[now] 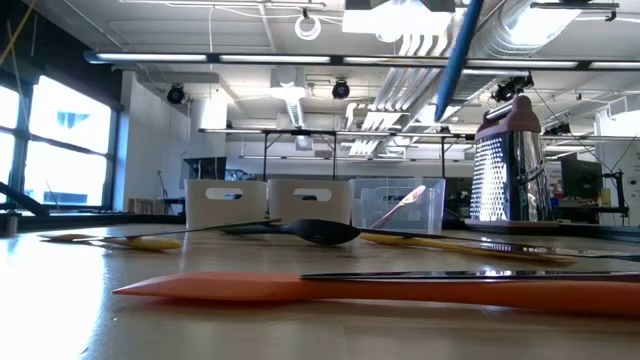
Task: Pick & Place Kitchen Items
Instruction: Put the blue serving spoon into the right white bin, then put the purple table knife into the transparent bin
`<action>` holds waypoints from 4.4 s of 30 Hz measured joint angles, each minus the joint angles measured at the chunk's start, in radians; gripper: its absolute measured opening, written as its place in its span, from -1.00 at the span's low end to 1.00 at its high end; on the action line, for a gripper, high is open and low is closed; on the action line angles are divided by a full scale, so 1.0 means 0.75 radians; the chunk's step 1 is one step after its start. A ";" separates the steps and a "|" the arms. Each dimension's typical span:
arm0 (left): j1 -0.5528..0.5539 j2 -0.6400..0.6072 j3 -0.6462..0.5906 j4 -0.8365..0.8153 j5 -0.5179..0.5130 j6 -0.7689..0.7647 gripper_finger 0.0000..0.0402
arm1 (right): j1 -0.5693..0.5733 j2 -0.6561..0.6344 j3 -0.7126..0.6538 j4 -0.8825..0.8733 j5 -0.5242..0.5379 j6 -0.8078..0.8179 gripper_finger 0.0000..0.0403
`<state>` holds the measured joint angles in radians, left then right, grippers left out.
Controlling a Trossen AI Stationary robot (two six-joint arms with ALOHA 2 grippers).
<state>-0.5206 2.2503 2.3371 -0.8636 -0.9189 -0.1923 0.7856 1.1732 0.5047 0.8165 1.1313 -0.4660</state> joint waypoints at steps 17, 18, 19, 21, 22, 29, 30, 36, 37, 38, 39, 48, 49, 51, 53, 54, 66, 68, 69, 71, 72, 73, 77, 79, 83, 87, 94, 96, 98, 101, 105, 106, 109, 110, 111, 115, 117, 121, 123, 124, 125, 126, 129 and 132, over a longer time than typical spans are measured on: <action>-0.171 -0.102 0.001 -0.781 0.245 -0.786 -0.42 | -0.226 0.006 0.481 -0.280 0.074 -0.672 -0.84; -0.183 -0.110 0.000 -0.830 0.248 -0.814 -0.42 | -0.266 0.006 0.513 -0.288 0.047 -0.724 -0.84; -0.194 -0.114 0.000 -0.871 0.248 -0.841 -0.42 | -0.311 0.006 0.547 -0.305 0.033 -0.768 -0.84; -0.201 -0.124 0.000 -0.935 0.252 -0.894 -0.42 | -0.412 0.006 0.615 -0.374 -0.008 -0.811 -0.84; -0.209 -0.133 -0.002 -0.953 0.257 -0.918 -0.42 | -0.466 0.006 0.651 -0.424 -0.041 -0.811 -0.84; -0.215 -0.224 -0.009 -0.943 0.270 -0.848 -0.42 | -0.840 0.116 0.868 -0.824 -0.387 -0.691 -0.84; -0.215 -0.234 -0.009 -0.943 0.254 -0.826 -0.42 | -0.889 0.151 0.898 -0.882 -0.426 -0.695 -0.84; -0.214 -0.319 -0.009 -0.943 0.164 -0.703 -0.42 | -1.127 0.374 1.051 -1.317 -0.609 -0.713 -0.84; -0.214 -0.338 -0.010 -0.943 0.164 -0.676 -0.42 | -1.159 0.408 1.070 -1.376 -0.620 -0.718 -0.84; -0.214 -0.363 -0.010 -0.944 0.165 -0.653 -0.42 | -1.187 0.438 1.085 -1.415 -0.629 -0.729 -0.84; -0.214 -0.392 -0.010 -0.943 0.160 -0.651 -0.42 | -1.213 0.467 1.089 -1.434 -0.631 -0.752 -0.84; -0.214 -0.661 -0.009 -0.944 -0.117 -0.575 -0.42 | -1.303 0.685 1.090 -1.368 -0.644 -1.085 -0.84; -0.214 -0.688 -0.009 -0.944 -0.153 -0.553 -0.42 | -1.301 0.712 1.090 -1.347 -0.642 -1.130 -0.84; -0.214 -0.739 -0.009 -0.944 -0.204 -0.516 -0.42 | -1.293 0.765 1.090 -1.305 -0.608 -1.223 -0.84; -0.214 -0.779 -0.009 -0.944 -0.210 -0.505 -0.42 | -1.288 0.822 1.090 -1.248 -0.565 -1.321 -0.84; -0.214 -0.796 -0.009 -0.944 -0.210 -0.503 -0.42 | -1.287 0.846 1.090 -1.228 -0.547 -1.365 -0.84; -0.214 -0.923 -0.312 -0.943 -0.222 -0.487 -0.42 | -1.311 1.099 1.089 -0.987 -0.496 -1.733 -0.84; -0.213 -0.945 -0.403 -0.942 -0.259 -0.508 -0.42 | -1.325 1.113 1.089 -0.926 -0.470 -1.768 -0.84; -0.213 -0.958 -0.442 -0.945 -0.265 -0.521 -0.42 | -1.333 1.113 1.089 -0.921 -0.465 -1.780 -0.84; -0.213 -0.990 -0.504 -0.943 -0.273 -0.556 -0.42 | -1.348 1.112 1.089 -0.894 -0.460 -1.783 -0.84; -0.213 -1.007 -0.530 -0.944 -0.276 -0.580 -0.42 | -1.356 1.112 1.089 -0.879 -0.452 -1.783 -0.84; -0.213 -1.024 -0.552 -0.944 -0.278 -0.599 -0.42 | -1.362 1.112 1.089 -0.866 -0.439 -1.785 -0.84; -0.213 -1.079 -0.611 -0.944 -0.289 -0.660 -0.42 | -1.376 1.111 1.089 -0.875 -0.468 -1.791 -0.84; -0.213 -1.097 -0.618 -0.944 -0.297 -0.678 -0.42 | -1.373 1.123 1.089 -0.851 -0.490 -1.812 -0.84; -0.213 -1.115 -0.618 -0.943 -0.299 -0.706 -0.42 | -1.359 1.127 1.089 -0.845 -0.501 -1.839 -0.84; -0.213 -1.115 -0.618 -0.943 -0.298 -0.729 -0.42 | -1.344 1.129 1.089 -0.865 -0.499 -1.839 -0.84; -0.213 -1.111 -0.618 -0.943 -0.291 -0.769 -0.42 | -1.355 1.129 1.089 -0.921 -0.512 -1.821 -0.84; -0.213 -1.111 -0.618 -0.943 -0.290 -0.776 -0.42 | -1.356 1.129 1.089 -0.932 -0.509 -1.818 -0.84; -0.214 -1.110 -0.618 -0.943 -0.289 -0.794 -0.42 | -1.359 1.129 1.089 -0.934 -0.510 -1.817 -0.84; -0.214 -1.110 -0.618 -0.943 -0.280 -0.802 -0.42 | -1.360 1.129 1.089 -0.942 -0.513 -1.809 -0.84; -0.214 -1.110 -0.618 -0.943 -0.238 -0.803 -0.42 | -1.359 1.129 1.089 -1.006 -0.575 -1.746 -0.78; -0.214 -1.110 -0.618 -0.943 -0.223 -0.804 -0.42 | -1.360 1.129 1.089 -1.021 -0.586 -1.735 -0.75; -0.214 -1.110 -0.618 -0.943 -0.206 -0.822 -0.42 | -1.365 1.129 1.089 -1.031 -0.628 -1.712 -0.67; -0.214 -1.110 -0.618 -0.943 -0.197 -0.832 -0.42 | -1.365 1.129 1.089 -1.033 -0.635 -1.712 -0.66; -0.214 -1.110 -0.618 -0.943 -0.189 -0.834 -0.42 | -1.366 1.129 1.089 -1.034 -0.639 -1.712 -0.66; -0.214 -1.109 -0.618 -0.943 -0.170 -0.837 -0.42 | -1.371 1.129 1.089 -1.032 -0.641 -1.712 -0.70; -0.214 -1.109 -0.618 -0.943 -0.155 -0.837 -0.42 | -1.371 1.129 1.089 -1.034 -0.642 -1.712 -0.73; -0.214 -1.109 -0.618 -0.943 -0.149 -0.836 -0.42 | -1.373 1.129 1.089 -1.033 -0.642 -1.708 -0.78; -0.214 -1.109 -0.618 -0.943 -0.149 -0.836 -0.42 | -1.373 1.129 1.089 -1.032 -0.641 -1.700 -0.79; -0.214 -1.109 -0.618 -0.943 -0.149 -0.836 -0.42 | -1.373 1.129 1.089 -1.023 -0.640 -1.681 -0.79; -0.214 -1.109 -0.618 -0.943 -0.149 -0.836 -0.42 | -1.373 1.129 1.089 -1.005 -0.636 -1.660 -0.79; -0.214 -1.109 -0.618 -0.943 -0.148 -0.835 -0.42 | -1.373 1.129 1.089 -0.980 -0.625 -1.642 -0.79; -0.214 -1.109 -0.618 -0.943 -0.146 -0.835 -0.42 | -1.370 1.129 1.089 -0.850 -0.554 -1.620 -0.79; -0.214 -1.109 -0.618 -0.943 -0.145 -0.834 -0.42 | -1.355 1.128 1.089 -0.648 -0.437 -1.652 -0.79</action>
<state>-0.6807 1.4185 1.8736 -1.5709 -1.0279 -0.8177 -0.2306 2.0195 1.3215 0.3304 0.8032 -1.7048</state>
